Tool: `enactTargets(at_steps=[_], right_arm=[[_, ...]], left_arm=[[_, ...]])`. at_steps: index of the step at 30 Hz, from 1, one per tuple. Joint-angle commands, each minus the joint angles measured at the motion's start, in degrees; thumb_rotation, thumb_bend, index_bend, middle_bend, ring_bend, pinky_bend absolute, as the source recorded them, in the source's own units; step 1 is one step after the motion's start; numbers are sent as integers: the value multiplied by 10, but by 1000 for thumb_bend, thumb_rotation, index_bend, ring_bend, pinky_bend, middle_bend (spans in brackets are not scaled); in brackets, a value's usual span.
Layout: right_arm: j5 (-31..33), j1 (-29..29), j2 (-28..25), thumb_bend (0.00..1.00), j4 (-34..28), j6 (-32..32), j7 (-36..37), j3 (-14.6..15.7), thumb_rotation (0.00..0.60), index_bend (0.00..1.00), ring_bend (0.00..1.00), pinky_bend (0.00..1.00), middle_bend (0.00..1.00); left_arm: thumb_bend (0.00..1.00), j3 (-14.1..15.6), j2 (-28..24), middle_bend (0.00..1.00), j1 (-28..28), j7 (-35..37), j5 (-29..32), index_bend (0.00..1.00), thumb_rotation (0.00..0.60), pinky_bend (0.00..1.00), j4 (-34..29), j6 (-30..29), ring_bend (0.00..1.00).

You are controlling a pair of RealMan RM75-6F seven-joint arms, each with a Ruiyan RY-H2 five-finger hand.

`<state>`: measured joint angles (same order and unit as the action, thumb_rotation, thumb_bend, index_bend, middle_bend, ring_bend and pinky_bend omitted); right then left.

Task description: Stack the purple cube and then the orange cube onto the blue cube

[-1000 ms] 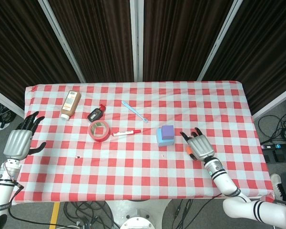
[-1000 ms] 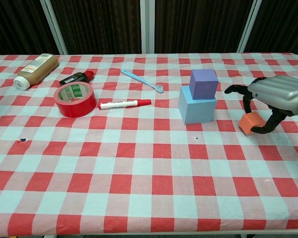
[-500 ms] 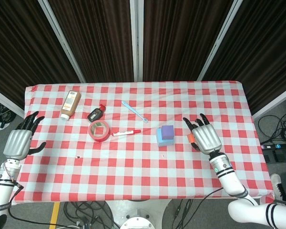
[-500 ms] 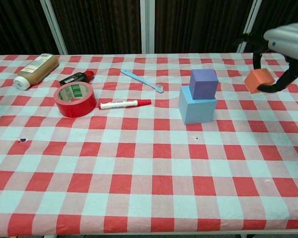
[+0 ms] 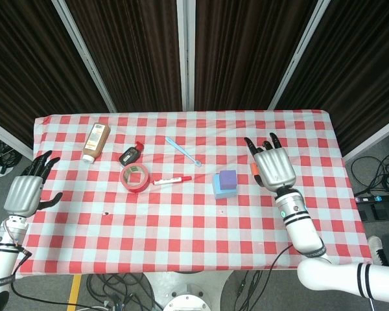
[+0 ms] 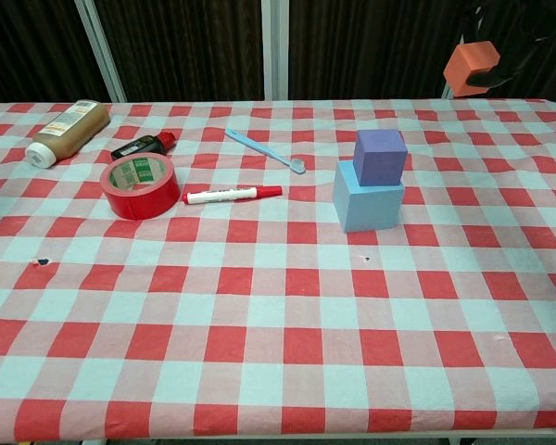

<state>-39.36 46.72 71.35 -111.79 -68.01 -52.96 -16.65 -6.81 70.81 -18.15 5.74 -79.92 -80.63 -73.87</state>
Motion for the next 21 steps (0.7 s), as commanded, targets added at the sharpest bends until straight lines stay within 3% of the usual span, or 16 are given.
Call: enactTargets(at_steps=[1,8,21], right_arm=[[88,53,43,189,-2,-30,-52,-22,600,113,226,71,489],[149,91,97,193,24,-57,-65,-25,600,113,229,71,492],[182,119,144,200,53,-85,-62,-21,600,113,233,71,496]], left_arm=[[311,0,0,108,0,2,1,167,600,234,1,2,89],[311,1,1,109,-1,5,2,167,600,234,4,6,89],[311,1,2,109,-1,10,3,167,600,234,7,9,89]])
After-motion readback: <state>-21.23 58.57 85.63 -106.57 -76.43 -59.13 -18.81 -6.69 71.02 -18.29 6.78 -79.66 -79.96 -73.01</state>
